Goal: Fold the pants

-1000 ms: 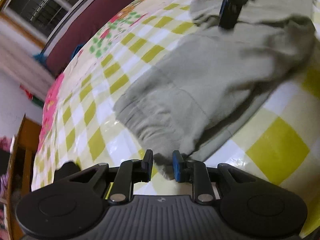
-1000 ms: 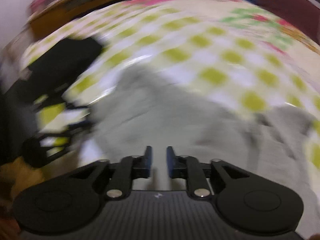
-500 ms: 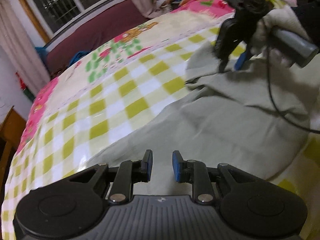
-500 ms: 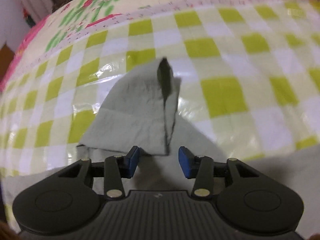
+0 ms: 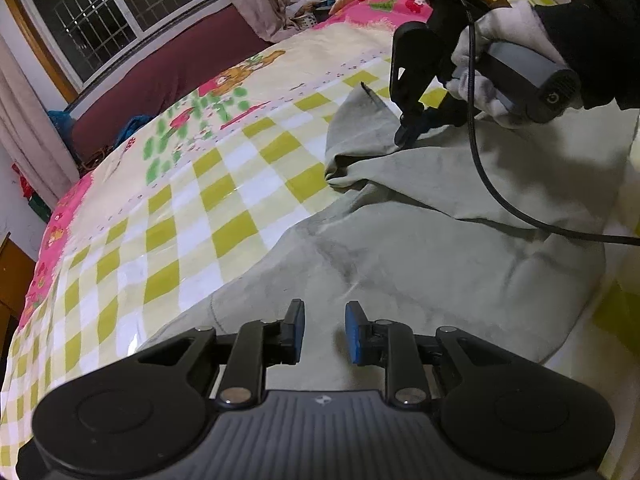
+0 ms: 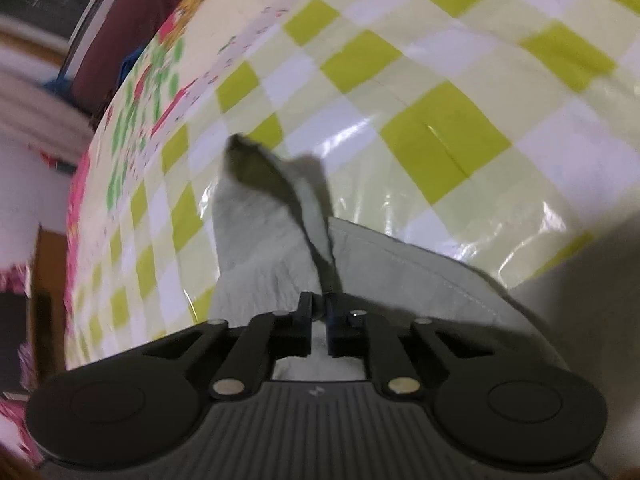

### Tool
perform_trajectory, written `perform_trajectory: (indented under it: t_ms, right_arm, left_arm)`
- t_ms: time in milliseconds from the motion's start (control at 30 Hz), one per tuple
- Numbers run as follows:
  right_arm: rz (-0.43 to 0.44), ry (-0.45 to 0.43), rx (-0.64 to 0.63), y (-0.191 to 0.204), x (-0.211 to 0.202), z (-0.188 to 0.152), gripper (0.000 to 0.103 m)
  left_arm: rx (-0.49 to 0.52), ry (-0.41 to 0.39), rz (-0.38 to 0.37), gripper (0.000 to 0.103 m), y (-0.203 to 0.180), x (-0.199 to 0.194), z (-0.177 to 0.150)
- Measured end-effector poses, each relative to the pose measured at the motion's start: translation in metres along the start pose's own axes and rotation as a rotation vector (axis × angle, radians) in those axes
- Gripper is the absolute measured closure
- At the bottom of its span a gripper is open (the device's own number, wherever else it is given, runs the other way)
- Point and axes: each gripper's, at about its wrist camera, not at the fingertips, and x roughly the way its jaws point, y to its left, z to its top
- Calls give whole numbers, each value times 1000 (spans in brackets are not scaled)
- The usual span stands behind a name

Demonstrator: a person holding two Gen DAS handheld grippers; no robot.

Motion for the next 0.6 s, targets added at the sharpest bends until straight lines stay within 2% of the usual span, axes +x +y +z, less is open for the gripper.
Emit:
perform_trajectory:
  t_ms: [167, 333, 467, 600]
  right_arm:
    - [61, -34, 0, -1, -26, 0, 101]
    - [102, -111, -5, -11, -89, 12, 101]
    - [73, -209, 13, -37, -157, 26, 101]
    - [-7, -323, 12, -72, -234, 39, 101]
  left_arm:
    - [25, 0, -7, 64, -4, 3, 2]
    - [74, -9, -44, 64, -14, 7, 11]
    - [136, -41, -90, 63, -35, 7, 30]
    - [193, -90, -164, 61, -64, 6, 53]
